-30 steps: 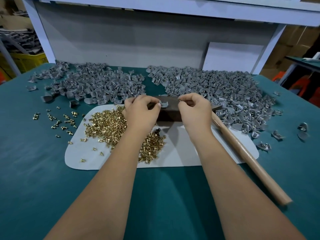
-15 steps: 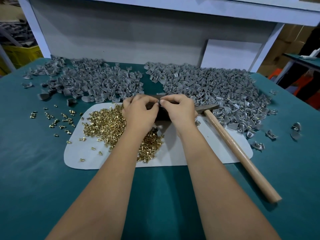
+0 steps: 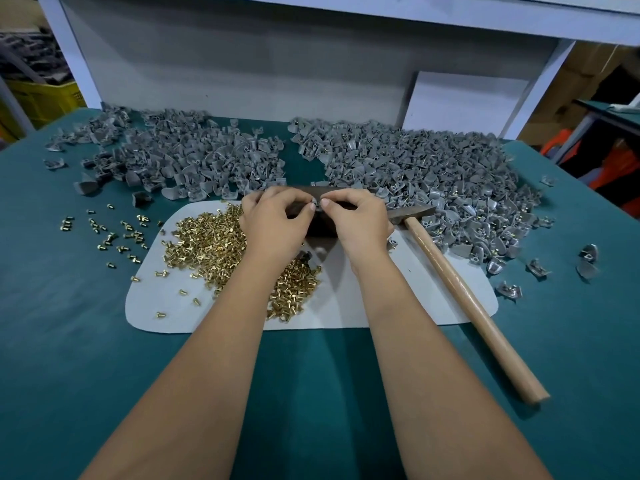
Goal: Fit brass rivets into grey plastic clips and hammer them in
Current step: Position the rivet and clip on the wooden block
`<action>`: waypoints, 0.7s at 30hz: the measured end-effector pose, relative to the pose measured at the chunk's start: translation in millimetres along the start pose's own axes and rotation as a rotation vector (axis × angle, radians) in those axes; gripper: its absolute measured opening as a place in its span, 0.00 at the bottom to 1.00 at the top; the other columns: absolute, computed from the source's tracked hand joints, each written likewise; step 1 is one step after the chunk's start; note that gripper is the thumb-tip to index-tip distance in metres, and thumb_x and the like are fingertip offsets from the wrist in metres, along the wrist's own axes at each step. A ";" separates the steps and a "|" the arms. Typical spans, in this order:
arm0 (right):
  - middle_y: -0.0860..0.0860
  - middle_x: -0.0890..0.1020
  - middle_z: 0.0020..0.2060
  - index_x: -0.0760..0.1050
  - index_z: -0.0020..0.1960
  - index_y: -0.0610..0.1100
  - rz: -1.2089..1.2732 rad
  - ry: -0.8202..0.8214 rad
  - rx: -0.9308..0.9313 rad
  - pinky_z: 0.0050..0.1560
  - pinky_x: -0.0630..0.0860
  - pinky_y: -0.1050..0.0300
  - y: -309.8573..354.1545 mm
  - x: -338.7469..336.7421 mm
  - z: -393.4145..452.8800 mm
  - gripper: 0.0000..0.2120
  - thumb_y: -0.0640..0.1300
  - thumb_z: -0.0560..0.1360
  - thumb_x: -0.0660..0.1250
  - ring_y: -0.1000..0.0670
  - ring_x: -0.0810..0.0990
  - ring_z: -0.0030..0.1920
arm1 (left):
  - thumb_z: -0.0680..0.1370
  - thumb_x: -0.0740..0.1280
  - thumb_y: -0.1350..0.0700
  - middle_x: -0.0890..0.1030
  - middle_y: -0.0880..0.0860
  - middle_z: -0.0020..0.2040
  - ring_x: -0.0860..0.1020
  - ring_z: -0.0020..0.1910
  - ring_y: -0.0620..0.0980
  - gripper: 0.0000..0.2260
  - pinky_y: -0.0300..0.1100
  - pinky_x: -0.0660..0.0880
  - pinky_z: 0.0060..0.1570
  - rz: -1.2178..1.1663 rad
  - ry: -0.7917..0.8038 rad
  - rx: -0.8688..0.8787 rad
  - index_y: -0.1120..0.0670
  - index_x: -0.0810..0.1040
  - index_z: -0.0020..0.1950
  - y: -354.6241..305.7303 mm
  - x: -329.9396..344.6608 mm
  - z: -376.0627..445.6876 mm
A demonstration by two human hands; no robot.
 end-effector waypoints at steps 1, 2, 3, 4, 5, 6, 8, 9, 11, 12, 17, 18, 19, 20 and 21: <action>0.58 0.81 0.49 0.79 0.38 0.58 -0.001 -0.003 -0.005 0.60 0.58 0.49 0.3 0.0 0.7 0.06 0.49 0.72 0.72 0.53 0.72 0.60 | 0.76 0.68 0.46 0.78 0.41 0.60 0.63 0.66 0.55 0.02 0.44 0.57 0.58 -0.003 -0.001 0.000 0.39 0.79 0.47 -0.4 -0.3 0.3; 0.59 0.81 0.49 0.79 0.37 0.58 -0.011 -0.009 -0.010 0.60 0.59 0.49 0.6 0.2 0.8 0.06 0.49 0.72 0.71 0.53 0.72 0.60 | 0.76 0.68 0.46 0.78 0.41 0.60 0.63 0.66 0.54 0.02 0.44 0.56 0.58 -0.007 0.000 0.000 0.38 0.79 0.47 -0.8 -0.4 0.5; 0.59 0.81 0.48 0.78 0.37 0.59 -0.030 -0.018 -0.014 0.59 0.58 0.49 1.2 0.6 1.3 0.07 0.50 0.72 0.71 0.54 0.71 0.59 | 0.76 0.68 0.46 0.77 0.41 0.60 0.62 0.66 0.54 0.02 0.43 0.56 0.57 -0.010 0.002 0.000 0.38 0.78 0.45 -1.4 -0.3 0.4; 0.60 0.80 0.47 0.77 0.36 0.59 -0.056 -0.028 -0.016 0.56 0.58 0.51 1.7 1.4 1.5 0.07 0.50 0.72 0.71 0.55 0.70 0.59 | 0.76 0.68 0.46 0.77 0.41 0.60 0.62 0.66 0.54 0.03 0.43 0.56 0.57 -0.012 0.006 0.001 0.37 0.77 0.44 -1.8 0.0 0.1; 0.61 0.79 0.46 0.77 0.35 0.59 -0.085 -0.038 -0.015 0.53 0.56 0.51 2.3 2.6 1.7 0.08 0.50 0.72 0.70 0.57 0.68 0.58 | 0.76 0.68 0.47 0.77 0.41 0.59 0.62 0.66 0.54 0.04 0.43 0.56 0.56 -0.013 0.007 0.001 0.37 0.76 0.44 -1.9 0.1 -0.1; 0.61 0.78 0.45 0.76 0.35 0.59 -0.107 -0.048 -0.011 0.51 0.54 0.52 2.6 3.7 1.8 0.08 0.50 0.73 0.70 0.58 0.66 0.56 | 0.76 0.68 0.47 0.77 0.40 0.59 0.63 0.66 0.54 0.04 0.43 0.56 0.56 -0.012 0.005 0.003 0.37 0.76 0.44 -1.8 0.0 -0.1; 0.62 0.77 0.44 0.76 0.35 0.58 -0.122 -0.056 0.000 0.48 0.51 0.53 1.8 5.3 2.4 0.08 0.50 0.73 0.69 0.59 0.61 0.53 | 0.76 0.68 0.46 0.77 0.40 0.59 0.63 0.65 0.54 0.04 0.43 0.57 0.55 -0.010 0.002 0.004 0.37 0.76 0.44 -1.6 -0.2 -0.2; 0.62 0.77 0.44 0.76 0.35 0.58 -0.117 -0.053 0.002 0.47 0.50 0.53 1.1 5.4 2.8 0.08 0.50 0.73 0.69 0.60 0.60 0.52 | 0.76 0.68 0.46 0.77 0.40 0.59 0.63 0.65 0.54 0.04 0.44 0.57 0.56 -0.007 0.001 0.006 0.36 0.76 0.44 -1.5 -0.2 -0.5; 0.62 0.76 0.44 0.76 0.35 0.58 -0.097 -0.035 -0.016 0.48 0.51 0.53 -0.3 5.0 3.2 0.08 0.49 0.73 0.69 0.60 0.60 0.53 | 0.76 0.68 0.46 0.77 0.40 0.59 0.62 0.65 0.53 0.04 0.44 0.56 0.55 0.004 -0.005 0.010 0.36 0.75 0.44 -1.5 0.0 -0.7; 0.62 0.76 0.44 0.76 0.36 0.58 -0.095 -0.025 -0.034 0.50 0.52 0.53 -0.3 4.7 3.1 0.08 0.49 0.73 0.69 0.59 0.61 0.53 | 0.76 0.68 0.46 0.77 0.40 0.59 0.62 0.65 0.53 0.04 0.44 0.56 0.54 0.009 -0.009 0.009 0.36 0.75 0.44 -1.5 -0.2 -0.9; 0.62 0.76 0.43 0.76 0.37 0.58 -0.208 -0.043 -0.114 0.50 0.54 0.51 4.4 3.5 2.9 0.07 0.49 0.73 0.69 0.58 0.63 0.53 | 0.76 0.68 0.45 0.77 0.39 0.60 0.61 0.66 0.52 0.04 0.43 0.53 0.53 0.006 0.007 -0.004 0.35 0.76 0.44 -0.4 0.9 -0.4; 0.62 0.76 0.43 0.76 0.38 0.58 -0.223 -0.036 -0.125 0.50 0.54 0.51 5.3 4.1 3.6 0.07 0.49 0.73 0.69 0.57 0.63 0.53 | 0.77 0.68 0.45 0.76 0.39 0.60 0.61 0.66 0.52 0.04 0.43 0.52 0.53 0.009 0.011 -0.004 0.35 0.76 0.44 -0.2 1.1 -0.4; 0.62 0.76 0.44 0.76 0.38 0.58 -0.236 -0.028 -0.134 0.50 0.54 0.51 5.8 4.5 4.1 0.07 0.49 0.74 0.69 0.57 0.64 0.54 | 0.77 0.68 0.45 0.76 0.39 0.61 0.61 0.66 0.52 0.03 0.43 0.52 0.54 0.012 0.012 -0.005 0.35 0.77 0.45 -0.1 1.3 -0.4; 0.62 0.76 0.44 0.76 0.38 0.58 -0.248 -0.022 -0.140 0.50 0.54 0.51 5.8 4.7 4.3 0.07 0.49 0.74 0.69 0.56 0.64 0.54 | 0.77 0.68 0.45 0.76 0.39 0.61 0.61 0.67 0.53 0.02 0.44 0.52 0.54 0.015 0.012 -0.005 0.36 0.78 0.46 -0.1 1.4 -0.1; 0.62 0.76 0.45 0.76 0.39 0.58 -0.257 -0.018 -0.141 0.50 0.54 0.51 5.7 4.7 4.4 0.06 0.49 0.74 0.69 0.56 0.65 0.55 | 0.77 0.68 0.45 0.76 0.40 0.61 0.61 0.67 0.53 0.02 0.44 0.53 0.54 0.016 0.010 -0.006 0.36 0.78 0.46 -0.2 1.6 0.2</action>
Point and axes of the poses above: each hand's wrist, its own z-axis towards the middle knuckle, its own x-axis out of the palm, y = z × x, the point moved 7 cm from there along z, towards the middle knuckle
